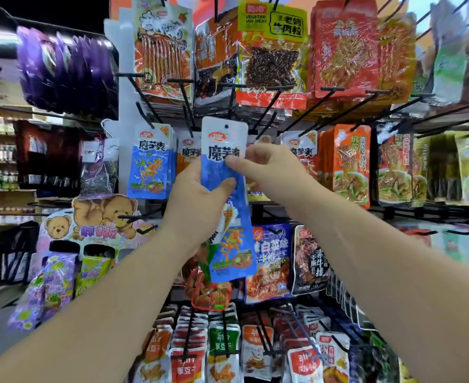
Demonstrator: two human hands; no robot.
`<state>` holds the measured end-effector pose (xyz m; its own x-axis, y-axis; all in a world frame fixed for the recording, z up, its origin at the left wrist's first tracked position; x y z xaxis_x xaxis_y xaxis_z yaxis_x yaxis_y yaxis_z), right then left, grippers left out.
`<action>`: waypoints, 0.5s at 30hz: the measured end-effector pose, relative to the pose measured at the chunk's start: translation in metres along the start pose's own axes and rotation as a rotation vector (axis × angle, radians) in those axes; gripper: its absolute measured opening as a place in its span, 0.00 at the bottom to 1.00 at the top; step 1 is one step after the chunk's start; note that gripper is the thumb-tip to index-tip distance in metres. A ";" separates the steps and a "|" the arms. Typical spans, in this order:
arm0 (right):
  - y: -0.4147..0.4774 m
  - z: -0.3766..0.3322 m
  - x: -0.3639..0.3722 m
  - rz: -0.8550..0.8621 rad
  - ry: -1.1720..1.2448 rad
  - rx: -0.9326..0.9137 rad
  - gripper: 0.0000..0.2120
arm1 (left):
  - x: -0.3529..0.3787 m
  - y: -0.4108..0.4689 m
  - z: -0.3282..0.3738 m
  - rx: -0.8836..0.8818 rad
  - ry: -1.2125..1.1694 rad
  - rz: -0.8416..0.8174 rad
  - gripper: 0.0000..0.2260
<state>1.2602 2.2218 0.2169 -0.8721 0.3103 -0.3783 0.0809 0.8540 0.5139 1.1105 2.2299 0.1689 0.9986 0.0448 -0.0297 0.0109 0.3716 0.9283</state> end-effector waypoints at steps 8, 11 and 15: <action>-0.059 0.003 0.051 -0.046 0.312 0.054 0.09 | -0.038 -0.041 0.024 -0.132 -0.165 0.079 0.06; -0.094 0.020 0.084 -0.085 0.428 0.104 0.06 | -0.057 -0.077 0.025 -0.285 -0.226 0.068 0.10; -0.137 0.055 0.134 -0.130 0.560 0.223 0.06 | -0.085 -0.140 0.018 -0.486 -0.251 -0.009 0.13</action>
<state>1.1593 2.1697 0.0536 -0.9977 -0.0174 0.0659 0.0028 0.9557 0.2943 1.0252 2.1576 0.0478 0.9810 -0.1610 0.1080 0.0532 0.7591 0.6488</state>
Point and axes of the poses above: each hand's wrist, its own y-axis towards the middle knuckle, its own x-axis out of the palm, z = x × y, the point moved 3 cm from there along y, towards the middle knuckle, and after that the axes turned 15 degrees about x, right-handed, at the moved point
